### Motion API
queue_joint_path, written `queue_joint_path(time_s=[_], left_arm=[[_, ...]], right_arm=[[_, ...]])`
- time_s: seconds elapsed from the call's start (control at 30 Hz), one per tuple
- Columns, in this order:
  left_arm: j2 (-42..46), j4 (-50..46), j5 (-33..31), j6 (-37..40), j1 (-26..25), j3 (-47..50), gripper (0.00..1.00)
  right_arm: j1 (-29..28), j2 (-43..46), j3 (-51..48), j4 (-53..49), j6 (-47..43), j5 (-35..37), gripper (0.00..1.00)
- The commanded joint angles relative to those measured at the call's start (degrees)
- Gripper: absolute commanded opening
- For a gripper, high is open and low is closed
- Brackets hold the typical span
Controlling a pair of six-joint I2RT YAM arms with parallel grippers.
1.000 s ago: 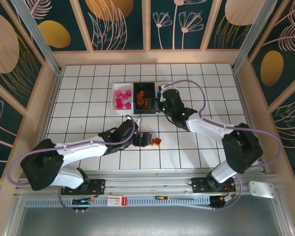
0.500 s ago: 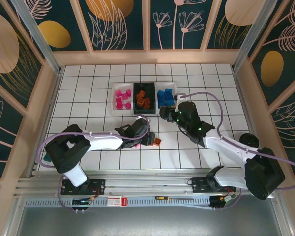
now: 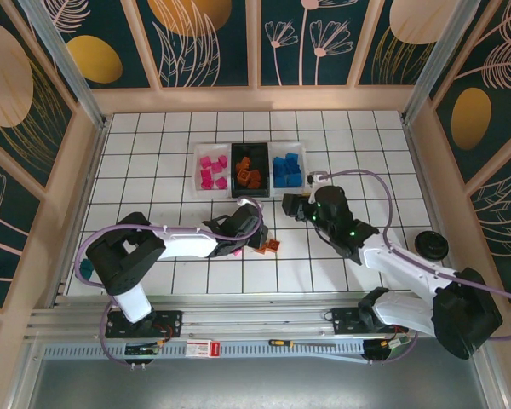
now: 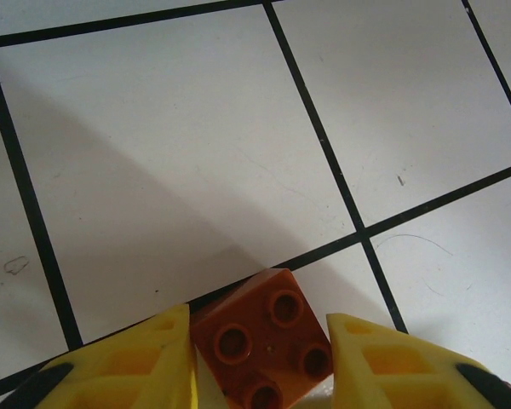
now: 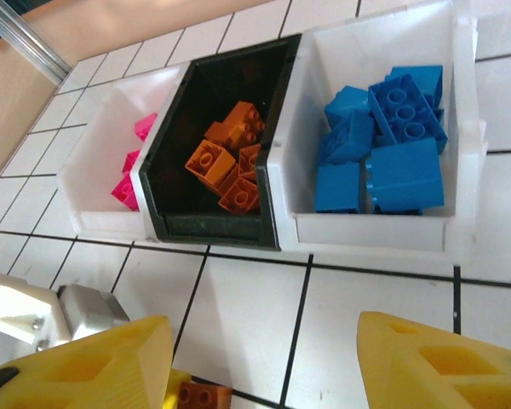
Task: Sort the legos into containers by color
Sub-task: Pick up the lego from the middle-left of the table, then place the lego in the container.
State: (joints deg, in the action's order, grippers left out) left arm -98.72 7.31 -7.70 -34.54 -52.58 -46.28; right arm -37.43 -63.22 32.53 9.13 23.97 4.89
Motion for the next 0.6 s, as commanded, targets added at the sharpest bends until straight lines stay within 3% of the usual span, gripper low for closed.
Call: queue_joint_path(time_s=[0.0, 0.17, 0.33, 0.57], left_arm=[[3.7, -2.6, -1.2, -0.4, -0.2, 0.3, 0.32], [7.4, -5.2, -2.4, 1.2, 1.0, -3.3, 0.29], [8.5, -5.8, -2.0, 3.3, 6.9, -8.0, 0.29], [-2.2, -7.3, -1.0, 6.1, 13.8, -22.9, 0.27]], right_arm=[[0.2, 2.3, -1.9, -0.9, 1.7, 0.1, 0.59], [-0.8, 3.8, -5.2, -1.8, 3.3, -0.8, 0.59], [-2.2, 4.9, -8.6, -1.7, 5.1, -0.4, 0.59], [-4.3, 5.2, -9.7, -2.3, 5.5, -0.1, 0.59]])
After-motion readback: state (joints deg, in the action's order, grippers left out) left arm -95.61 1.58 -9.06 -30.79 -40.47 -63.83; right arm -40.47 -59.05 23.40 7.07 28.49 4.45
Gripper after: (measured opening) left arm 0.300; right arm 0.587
